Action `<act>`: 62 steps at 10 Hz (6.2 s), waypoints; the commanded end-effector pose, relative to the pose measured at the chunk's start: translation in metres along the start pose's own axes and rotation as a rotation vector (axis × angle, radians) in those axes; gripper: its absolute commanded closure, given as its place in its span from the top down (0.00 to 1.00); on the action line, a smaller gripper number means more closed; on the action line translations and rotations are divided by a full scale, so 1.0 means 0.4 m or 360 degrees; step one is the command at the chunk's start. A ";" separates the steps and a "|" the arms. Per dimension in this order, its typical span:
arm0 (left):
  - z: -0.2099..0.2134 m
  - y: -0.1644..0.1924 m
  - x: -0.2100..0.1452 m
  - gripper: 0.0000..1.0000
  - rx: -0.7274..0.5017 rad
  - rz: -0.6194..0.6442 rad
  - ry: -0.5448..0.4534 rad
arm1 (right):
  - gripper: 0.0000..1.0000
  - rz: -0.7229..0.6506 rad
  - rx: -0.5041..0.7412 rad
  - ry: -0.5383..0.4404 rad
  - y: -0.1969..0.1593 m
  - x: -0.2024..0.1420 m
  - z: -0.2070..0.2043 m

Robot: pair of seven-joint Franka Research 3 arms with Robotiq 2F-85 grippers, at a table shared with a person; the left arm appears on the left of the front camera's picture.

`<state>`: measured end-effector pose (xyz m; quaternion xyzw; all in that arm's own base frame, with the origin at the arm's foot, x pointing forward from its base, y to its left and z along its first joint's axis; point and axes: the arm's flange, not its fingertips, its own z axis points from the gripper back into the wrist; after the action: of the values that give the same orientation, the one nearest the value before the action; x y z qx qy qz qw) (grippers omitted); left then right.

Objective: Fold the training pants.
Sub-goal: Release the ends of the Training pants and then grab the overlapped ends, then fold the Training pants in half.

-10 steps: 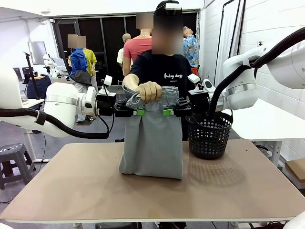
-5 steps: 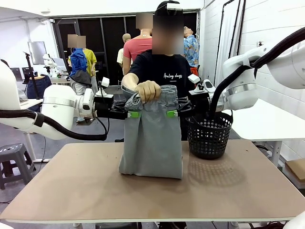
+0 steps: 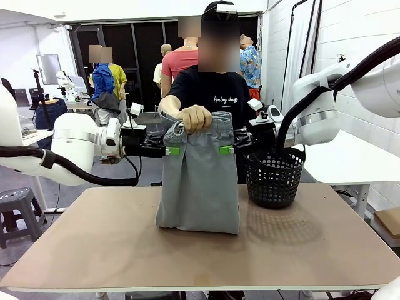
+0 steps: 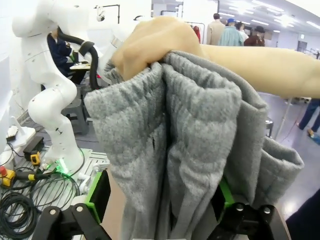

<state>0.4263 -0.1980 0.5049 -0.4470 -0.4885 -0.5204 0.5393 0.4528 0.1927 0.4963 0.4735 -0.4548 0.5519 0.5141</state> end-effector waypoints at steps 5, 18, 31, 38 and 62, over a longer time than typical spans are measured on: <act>0.050 -0.035 -0.018 1.00 0.0240 -0.0035 -0.0032 | 1.00 0.0018 -0.0297 -0.0039 0.037 -0.018 0.039; 0.078 -0.063 -0.035 1.00 0.0440 -0.0181 0.0011 | 1.00 -0.0071 -0.0200 -0.0089 0.016 -0.057 0.040; 0.017 -0.054 -0.060 1.00 0.0093 -0.0166 0.0061 | 1.00 -0.0081 0.0040 -0.0066 0.064 -0.080 -0.023; -0.063 -0.050 -0.053 1.00 0.0002 -0.0038 0.0014 | 1.00 0.0013 0.0033 -0.0132 0.041 -0.076 -0.071; -0.055 -0.006 -0.065 0.00 -0.0059 0.0042 -0.0093 | 0.00 -0.0087 0.0103 -0.0161 0.017 -0.081 -0.068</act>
<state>0.4258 -0.2164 0.4734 -0.4791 -0.4873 -0.5094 0.5229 0.4474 0.2142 0.4585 0.5249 -0.4487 0.5275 0.4948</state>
